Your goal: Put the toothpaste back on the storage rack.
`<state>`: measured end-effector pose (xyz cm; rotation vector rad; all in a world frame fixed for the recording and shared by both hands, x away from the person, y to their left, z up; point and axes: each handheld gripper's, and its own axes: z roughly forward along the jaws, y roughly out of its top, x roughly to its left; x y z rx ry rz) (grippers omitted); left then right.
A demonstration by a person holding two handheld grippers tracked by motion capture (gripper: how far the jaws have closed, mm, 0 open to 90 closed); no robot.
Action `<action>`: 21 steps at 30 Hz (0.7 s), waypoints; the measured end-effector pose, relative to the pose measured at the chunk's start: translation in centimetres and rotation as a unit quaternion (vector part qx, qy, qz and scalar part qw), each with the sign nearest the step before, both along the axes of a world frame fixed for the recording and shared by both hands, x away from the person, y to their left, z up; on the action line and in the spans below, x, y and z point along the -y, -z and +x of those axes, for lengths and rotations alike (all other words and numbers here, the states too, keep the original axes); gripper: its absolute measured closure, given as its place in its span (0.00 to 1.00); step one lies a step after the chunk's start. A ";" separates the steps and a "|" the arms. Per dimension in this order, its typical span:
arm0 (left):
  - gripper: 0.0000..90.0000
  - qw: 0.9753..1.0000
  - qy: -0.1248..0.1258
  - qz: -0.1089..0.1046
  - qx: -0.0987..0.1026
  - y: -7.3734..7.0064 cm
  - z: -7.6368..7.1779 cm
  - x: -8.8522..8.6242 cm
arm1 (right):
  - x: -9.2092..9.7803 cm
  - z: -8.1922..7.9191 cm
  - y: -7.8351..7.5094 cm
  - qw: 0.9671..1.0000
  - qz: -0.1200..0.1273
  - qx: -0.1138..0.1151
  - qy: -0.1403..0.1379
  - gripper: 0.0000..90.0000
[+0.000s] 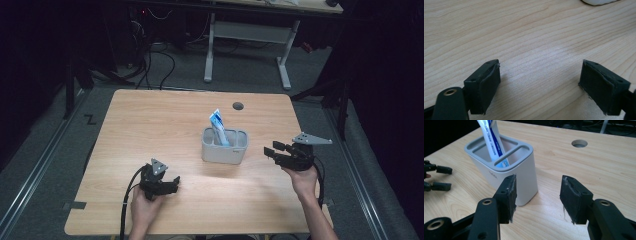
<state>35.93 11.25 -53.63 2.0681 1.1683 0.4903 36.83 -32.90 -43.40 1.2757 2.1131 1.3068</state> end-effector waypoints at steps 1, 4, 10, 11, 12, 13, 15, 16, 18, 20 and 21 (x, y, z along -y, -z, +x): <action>0.19 1.000 0.000 0.000 0.000 0.0 0.0 0.0 | 0.0 0.0 0.1 1.000 -0.003 0.000 0.000 0.53; 0.19 1.000 0.000 0.000 0.000 0.0 0.0 0.0 | -0.1 -0.2 0.4 1.000 -0.004 -0.004 -0.001 0.53; 0.19 1.000 0.000 0.000 0.000 0.0 0.0 0.0 | 0.0 -0.3 1.1 1.000 -0.002 -0.010 0.000 0.53; 0.19 1.000 0.000 0.000 0.000 0.0 0.0 0.0 | 0.0 -0.3 1.3 1.000 -0.002 -0.012 0.001 0.53; 0.19 1.000 0.000 0.000 0.000 0.0 0.0 0.0 | 0.0 -0.4 1.4 1.000 -0.002 -0.015 0.002 0.53; 0.19 1.000 0.000 0.000 0.000 0.0 0.0 0.0 | 0.1 -0.4 1.5 1.000 -0.003 -0.015 0.002 0.53; 0.19 1.000 0.000 0.000 0.000 0.0 0.0 0.0 | 0.1 -0.4 1.8 1.000 -0.001 -0.020 0.002 0.53; 0.19 1.000 0.000 0.000 0.000 0.0 0.0 0.0 | 0.1 -0.5 1.9 1.000 0.000 -0.023 0.003 0.53; 0.19 1.000 0.000 0.000 0.000 0.0 0.0 0.0 | 0.0 -0.5 2.1 1.000 -0.001 -0.029 0.004 0.53; 0.19 1.000 0.000 0.000 0.000 0.0 0.0 0.0 | -0.1 -0.5 2.4 1.000 -0.004 -0.028 0.004 0.54; 0.19 1.000 0.000 0.000 0.000 0.0 0.0 0.0 | -0.1 -0.5 2.5 1.000 -0.004 -0.031 0.004 0.54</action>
